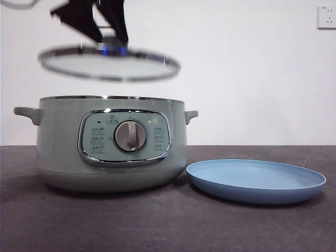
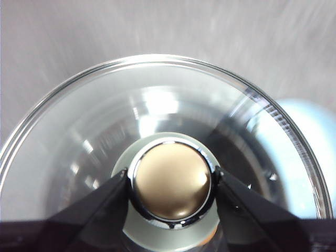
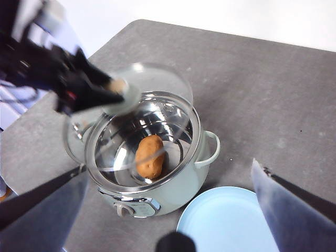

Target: Take the potato out from the steamer,put the potato on the plate,close the lid

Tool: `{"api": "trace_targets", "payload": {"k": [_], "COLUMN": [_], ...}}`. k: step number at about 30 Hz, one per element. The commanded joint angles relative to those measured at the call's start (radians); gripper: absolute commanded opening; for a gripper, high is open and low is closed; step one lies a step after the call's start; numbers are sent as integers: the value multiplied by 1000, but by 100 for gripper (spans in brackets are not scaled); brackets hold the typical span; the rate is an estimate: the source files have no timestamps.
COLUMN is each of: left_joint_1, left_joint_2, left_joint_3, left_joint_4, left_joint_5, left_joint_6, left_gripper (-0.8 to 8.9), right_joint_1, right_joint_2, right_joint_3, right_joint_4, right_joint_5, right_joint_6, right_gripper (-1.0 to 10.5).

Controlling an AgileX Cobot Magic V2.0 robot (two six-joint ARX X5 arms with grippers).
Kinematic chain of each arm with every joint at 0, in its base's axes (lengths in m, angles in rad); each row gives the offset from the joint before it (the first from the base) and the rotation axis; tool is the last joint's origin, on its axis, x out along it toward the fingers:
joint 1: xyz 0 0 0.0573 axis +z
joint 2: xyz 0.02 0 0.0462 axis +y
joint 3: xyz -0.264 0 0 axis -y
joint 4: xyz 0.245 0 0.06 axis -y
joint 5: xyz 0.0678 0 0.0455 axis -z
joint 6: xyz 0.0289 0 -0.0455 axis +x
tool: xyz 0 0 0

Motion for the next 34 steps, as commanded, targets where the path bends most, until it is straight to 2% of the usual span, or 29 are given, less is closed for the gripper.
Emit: {"api": "trace_targets", "payload": {"k": [1,5,8,18,23,28,34], "left_joint_1": [1,2,3,24,25,25,25], "left_joint_2": [-29,-45,-72,-258,-364,-435,-494], "left_joint_3": [129,271,346,420,420,420,420], "left_joint_4": [-55,-158,-184,-195,-219,-237,-273], "left_joint_5": [6,3,3,-6,-141,-205,-242], "left_joint_6": [52,106,111,133,154,156,156], "left_gripper": [-8,-8,-8,-8,-8,-8,-8], "right_joint_1": [3,21,42,180,283,363,468], "right_joint_2": [2,9,26,200,361,528,793], "right_joint_3": [5,6,7,36,157,333,597], "right_joint_4": [17,69,90,122,117,94,-32], "right_joint_5": [1,-3,-2,14,108,122,290], "right_joint_6": [30,43,51,52,51,50,9], "right_gripper": [625,625,625,625,625,625,625]}}
